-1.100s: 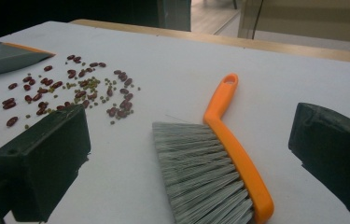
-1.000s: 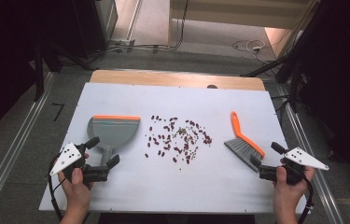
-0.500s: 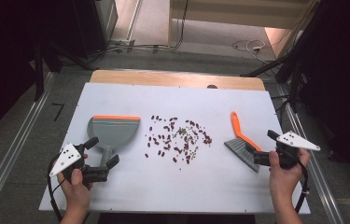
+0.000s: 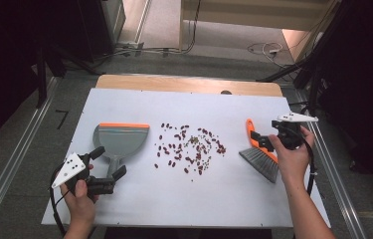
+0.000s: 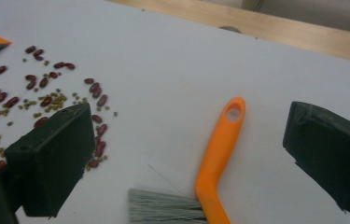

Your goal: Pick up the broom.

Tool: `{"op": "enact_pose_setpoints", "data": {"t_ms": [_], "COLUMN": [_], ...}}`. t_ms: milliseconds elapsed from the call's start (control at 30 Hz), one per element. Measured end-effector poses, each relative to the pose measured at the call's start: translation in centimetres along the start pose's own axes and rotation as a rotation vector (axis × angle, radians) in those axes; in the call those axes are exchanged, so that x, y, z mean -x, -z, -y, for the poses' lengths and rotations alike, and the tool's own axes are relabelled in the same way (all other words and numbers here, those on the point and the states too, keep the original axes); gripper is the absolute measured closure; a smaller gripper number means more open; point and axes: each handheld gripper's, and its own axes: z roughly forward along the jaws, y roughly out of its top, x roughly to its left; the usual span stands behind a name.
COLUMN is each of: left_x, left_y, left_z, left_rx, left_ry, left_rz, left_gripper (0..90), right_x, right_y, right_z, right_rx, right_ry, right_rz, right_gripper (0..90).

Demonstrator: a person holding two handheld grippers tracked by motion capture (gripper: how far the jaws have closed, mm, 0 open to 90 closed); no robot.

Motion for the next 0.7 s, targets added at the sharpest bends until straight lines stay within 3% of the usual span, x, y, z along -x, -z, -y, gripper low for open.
{"op": "enact_pose_setpoints", "data": {"t_ms": [100, 200, 367, 433, 500, 567, 633, 700], "left_x": [0.1, 0.1, 0.0, -0.1, -0.1, 0.0, -0.1, -0.1], "left_y": [-0.1, -0.1, 0.0, 0.0, 0.0, 0.1, 0.1, 0.2], "left_z": [0.0, 0.1, 0.1, 0.0, 0.0, 0.0, 0.0, 0.0], "left_rx": [-0.007, -0.013, -0.011, -0.011, -0.010, -0.007, -0.005, -0.005], "left_ry": [-0.004, -0.008, -0.007, -0.007, -0.006, -0.010, -0.009, -0.005], "left_rz": [0.006, 0.006, -0.002, -0.005, -0.005, -0.007, -0.007, -0.010], "left_gripper": [0.8, 0.8, 1.0, 1.9, 1.9, 1.9, 1.9, 1.9], "right_x": [0.5, 0.8, 1.2, 1.2, 1.3, 1.4, 1.2, 0.9], "right_y": [-1.3, -2.7, -4.4, -4.9, -5.3, -5.7, -6.0, -6.3], "right_z": [-0.6, -0.9, -0.6, -0.5, -0.3, -0.1, 0.0, 0.1], "right_rx": [-0.065, -0.155, -0.268, -0.298, -0.326, -0.362, -0.395, -0.433], "right_ry": [-0.023, -0.047, -0.117, -0.113, -0.109, -0.136, -0.131, -0.129], "right_rz": [0.010, 0.115, 0.132, 0.146, 0.170, 0.155, 0.132, 0.164], "right_gripper": [5.3, 17.8, 40.1, 47.1, 47.5, 49.5, 50.8, 53.1]}}
